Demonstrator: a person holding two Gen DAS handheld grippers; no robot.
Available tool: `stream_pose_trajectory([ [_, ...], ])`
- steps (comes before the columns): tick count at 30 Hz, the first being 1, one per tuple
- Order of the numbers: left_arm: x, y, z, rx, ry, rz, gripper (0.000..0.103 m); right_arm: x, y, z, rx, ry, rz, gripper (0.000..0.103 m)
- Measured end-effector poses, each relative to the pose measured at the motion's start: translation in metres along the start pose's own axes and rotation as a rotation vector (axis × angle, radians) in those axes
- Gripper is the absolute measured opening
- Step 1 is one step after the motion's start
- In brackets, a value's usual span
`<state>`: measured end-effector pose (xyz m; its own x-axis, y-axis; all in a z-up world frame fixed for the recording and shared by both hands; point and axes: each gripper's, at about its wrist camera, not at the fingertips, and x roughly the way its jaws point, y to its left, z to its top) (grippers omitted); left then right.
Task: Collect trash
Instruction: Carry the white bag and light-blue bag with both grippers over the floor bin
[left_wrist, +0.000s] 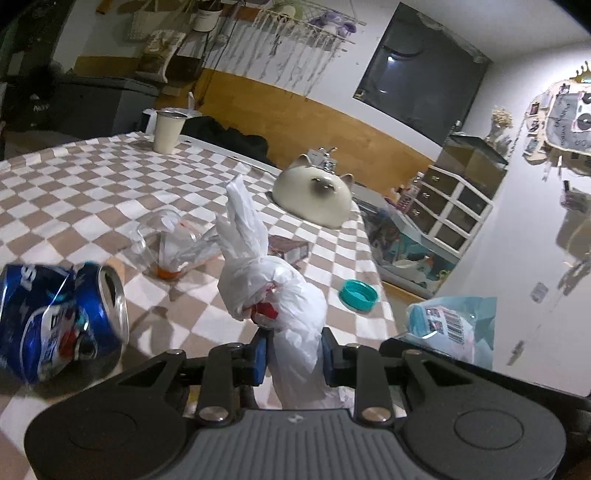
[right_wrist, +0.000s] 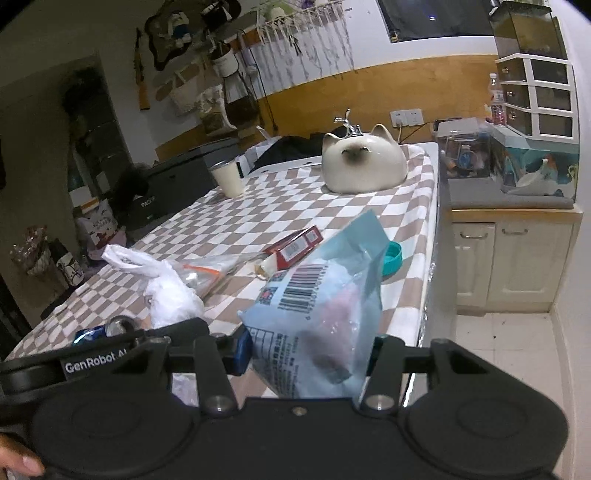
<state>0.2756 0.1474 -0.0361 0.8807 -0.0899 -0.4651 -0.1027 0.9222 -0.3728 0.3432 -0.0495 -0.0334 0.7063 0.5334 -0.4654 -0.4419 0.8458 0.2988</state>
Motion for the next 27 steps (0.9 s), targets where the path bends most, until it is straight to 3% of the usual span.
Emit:
stream_pose_trajectory([
  [13, -0.057, -0.004, -0.028, 0.056, 0.021, 0.054, 0.030, -0.051, 0.016, -0.024, -0.032, -0.015, -0.036, 0.050],
  [27, -0.106, -0.034, -0.048, 0.146, 0.000, 0.095, 0.030, -0.125, 0.018, -0.051, -0.062, -0.075, -0.091, 0.050],
])
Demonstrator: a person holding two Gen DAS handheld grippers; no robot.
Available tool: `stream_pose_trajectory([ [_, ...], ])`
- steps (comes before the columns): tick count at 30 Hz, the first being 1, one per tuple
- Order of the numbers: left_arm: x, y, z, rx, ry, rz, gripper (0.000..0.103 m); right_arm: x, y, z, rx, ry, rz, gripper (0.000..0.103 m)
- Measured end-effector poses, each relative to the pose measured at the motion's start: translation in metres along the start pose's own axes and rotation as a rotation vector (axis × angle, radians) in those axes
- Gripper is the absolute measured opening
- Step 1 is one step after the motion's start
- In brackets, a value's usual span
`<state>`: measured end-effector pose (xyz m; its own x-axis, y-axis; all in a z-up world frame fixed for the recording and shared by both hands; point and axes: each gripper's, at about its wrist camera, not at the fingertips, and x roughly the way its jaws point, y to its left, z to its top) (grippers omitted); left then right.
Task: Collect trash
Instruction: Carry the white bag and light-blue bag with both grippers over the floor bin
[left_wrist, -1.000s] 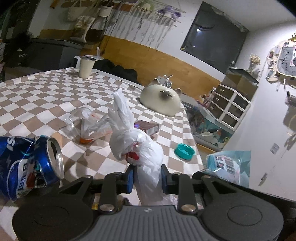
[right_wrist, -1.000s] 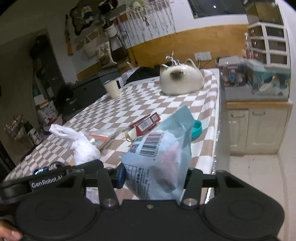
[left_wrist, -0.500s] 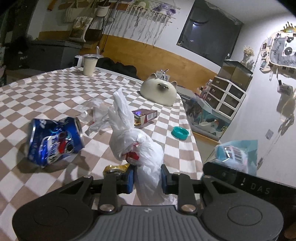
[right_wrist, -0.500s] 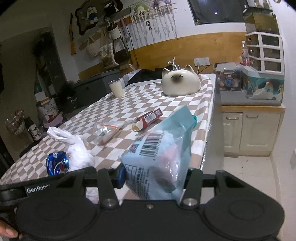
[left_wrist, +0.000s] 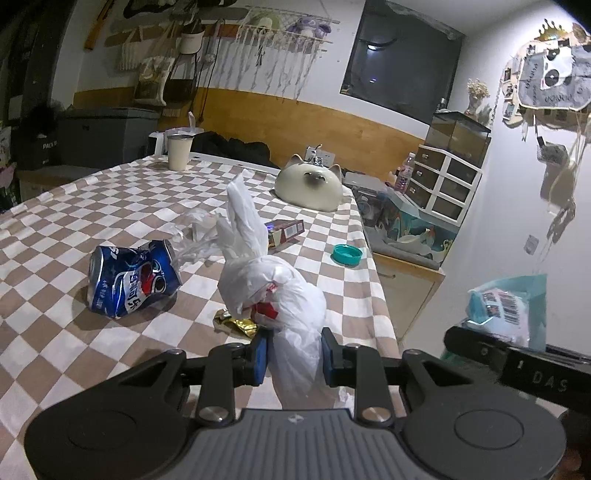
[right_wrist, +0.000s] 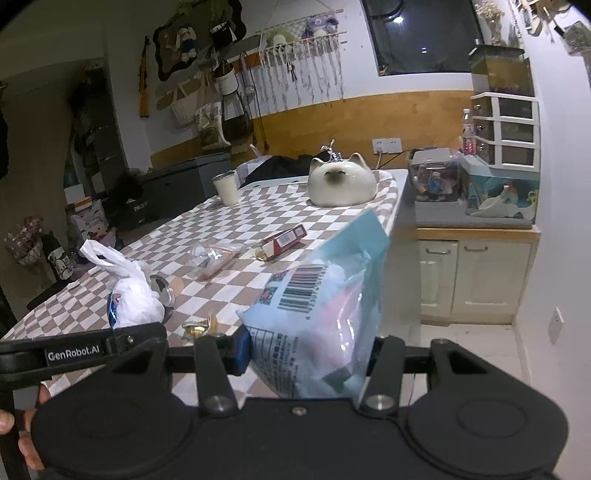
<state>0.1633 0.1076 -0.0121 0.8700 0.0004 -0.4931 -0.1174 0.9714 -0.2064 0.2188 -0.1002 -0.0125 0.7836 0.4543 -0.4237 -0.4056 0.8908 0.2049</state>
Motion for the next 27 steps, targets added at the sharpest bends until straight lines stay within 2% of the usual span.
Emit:
stream_pose_trajectory([
  [7, -0.014, -0.022, -0.006, 0.043, -0.014, -0.004, 0.030, -0.031, -0.013, -0.006, 0.001, -0.027, -0.035, 0.050],
  [14, -0.019, -0.056, -0.013, 0.091, -0.017, -0.047, 0.030, -0.063, -0.034, -0.016, 0.010, -0.045, -0.092, 0.050],
  [27, 0.017, -0.145, -0.047, 0.192, 0.059, -0.170, 0.030, -0.102, -0.107, -0.043, 0.065, -0.043, -0.241, 0.050],
])
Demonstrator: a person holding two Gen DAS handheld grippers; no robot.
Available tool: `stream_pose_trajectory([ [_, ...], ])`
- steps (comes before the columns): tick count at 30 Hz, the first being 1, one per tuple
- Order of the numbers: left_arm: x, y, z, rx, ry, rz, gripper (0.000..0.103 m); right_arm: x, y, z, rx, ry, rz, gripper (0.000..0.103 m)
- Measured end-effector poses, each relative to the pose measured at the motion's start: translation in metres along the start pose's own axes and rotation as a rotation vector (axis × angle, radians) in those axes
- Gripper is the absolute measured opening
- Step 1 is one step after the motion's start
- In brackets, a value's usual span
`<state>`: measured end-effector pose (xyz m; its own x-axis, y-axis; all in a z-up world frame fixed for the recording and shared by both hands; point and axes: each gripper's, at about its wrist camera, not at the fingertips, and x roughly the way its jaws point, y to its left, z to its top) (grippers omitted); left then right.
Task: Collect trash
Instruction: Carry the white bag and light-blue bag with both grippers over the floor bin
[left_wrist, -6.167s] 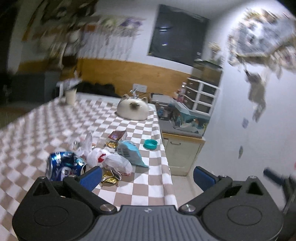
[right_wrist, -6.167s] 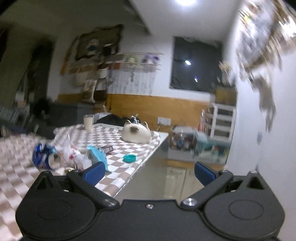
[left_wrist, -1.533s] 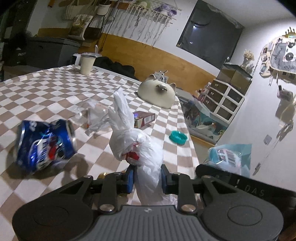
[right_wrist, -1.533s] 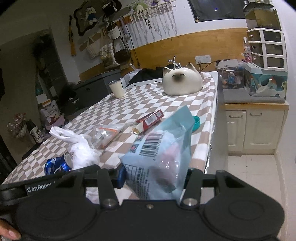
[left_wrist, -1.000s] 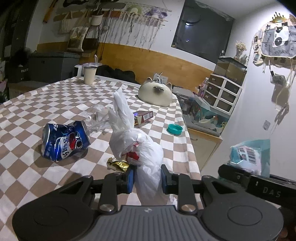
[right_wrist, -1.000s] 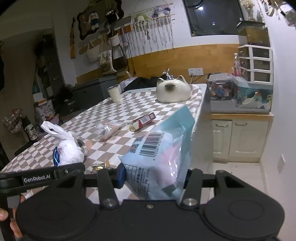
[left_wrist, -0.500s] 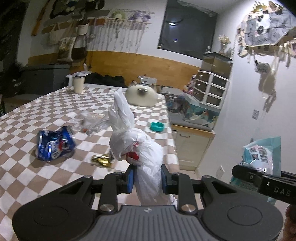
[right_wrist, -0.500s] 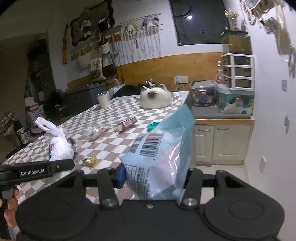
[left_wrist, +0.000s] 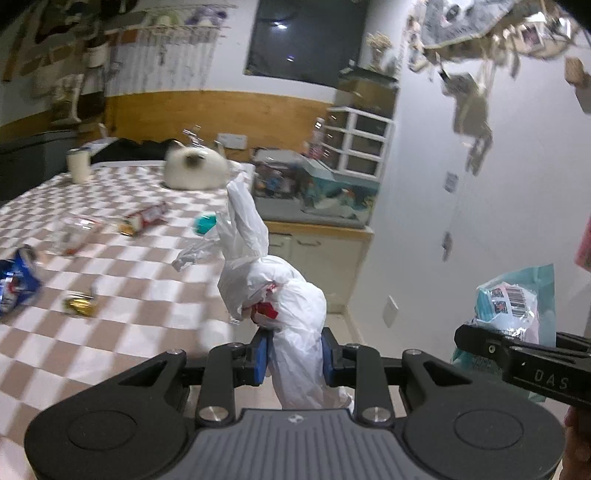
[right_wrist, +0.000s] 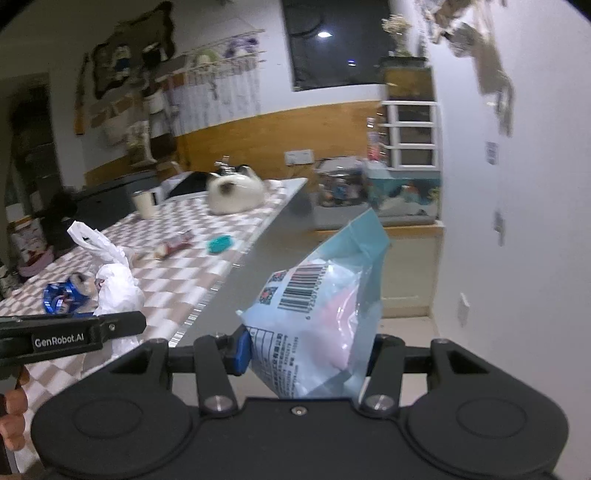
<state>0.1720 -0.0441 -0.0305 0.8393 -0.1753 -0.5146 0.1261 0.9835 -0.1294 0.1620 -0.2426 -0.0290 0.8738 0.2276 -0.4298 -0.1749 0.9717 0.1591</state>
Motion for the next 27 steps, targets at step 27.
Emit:
stream_pose_trajectory([
  [27, 0.219, -0.086, -0.109, 0.085, 0.305, -0.089, 0.030, 0.112, -0.145, -0.140, 0.266, 0.301, -0.234, 0.050],
])
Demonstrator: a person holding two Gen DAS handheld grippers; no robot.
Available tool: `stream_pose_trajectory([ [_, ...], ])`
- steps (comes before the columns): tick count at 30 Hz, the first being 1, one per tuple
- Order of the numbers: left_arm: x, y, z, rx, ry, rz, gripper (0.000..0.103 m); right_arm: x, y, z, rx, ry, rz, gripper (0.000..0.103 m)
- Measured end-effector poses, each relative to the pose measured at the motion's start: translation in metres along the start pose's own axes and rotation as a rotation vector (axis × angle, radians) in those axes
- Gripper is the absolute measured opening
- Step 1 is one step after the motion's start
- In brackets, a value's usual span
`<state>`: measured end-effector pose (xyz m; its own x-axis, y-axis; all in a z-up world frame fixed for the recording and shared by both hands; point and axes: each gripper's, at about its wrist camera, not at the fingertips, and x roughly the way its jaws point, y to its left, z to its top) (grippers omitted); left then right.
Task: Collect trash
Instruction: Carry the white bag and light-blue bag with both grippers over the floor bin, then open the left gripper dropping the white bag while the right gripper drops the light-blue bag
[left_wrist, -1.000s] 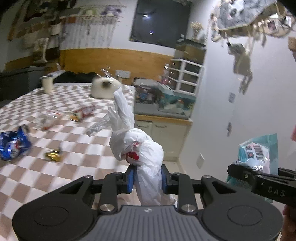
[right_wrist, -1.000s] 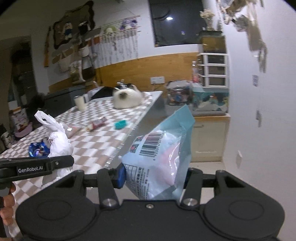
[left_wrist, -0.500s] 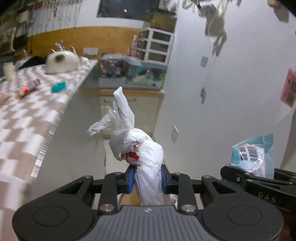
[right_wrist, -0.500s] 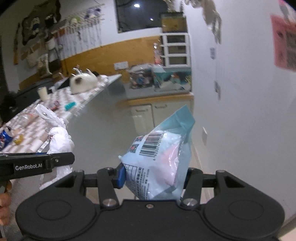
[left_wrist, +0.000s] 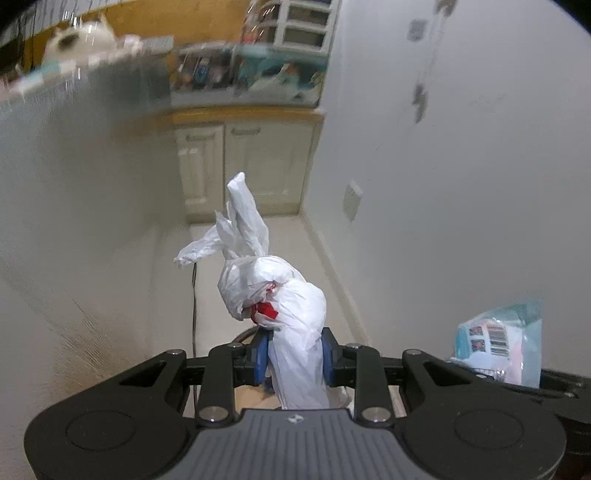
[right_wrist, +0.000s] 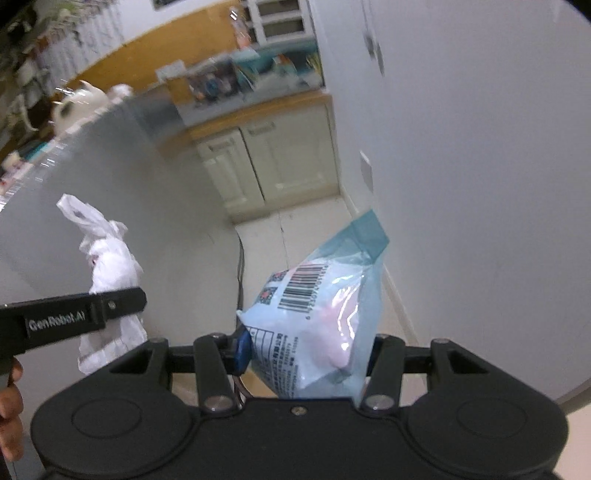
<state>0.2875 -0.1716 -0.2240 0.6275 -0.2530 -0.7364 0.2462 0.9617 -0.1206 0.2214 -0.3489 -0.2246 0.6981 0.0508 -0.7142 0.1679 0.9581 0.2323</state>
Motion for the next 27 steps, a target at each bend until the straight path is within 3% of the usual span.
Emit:
stream_pose_trajectory([
  [8, 0.103, 0.030, -0.020, -0.059, 0.093, -0.023, 0.030, 0.095, -0.005, -0.021, 0.128, 0.088, -0.021, 0.050],
  [17, 0.204, 0.057, -0.051, 0.008, 0.229, -0.022, 0.030, 0.209, -0.002, -0.039, 0.213, 0.186, -0.015, 0.050],
  [27, 0.255, 0.072, -0.076, 0.050, 0.300, -0.017, 0.030, 0.285, 0.000, -0.048, 0.054, 0.300, -0.027, 0.051],
])
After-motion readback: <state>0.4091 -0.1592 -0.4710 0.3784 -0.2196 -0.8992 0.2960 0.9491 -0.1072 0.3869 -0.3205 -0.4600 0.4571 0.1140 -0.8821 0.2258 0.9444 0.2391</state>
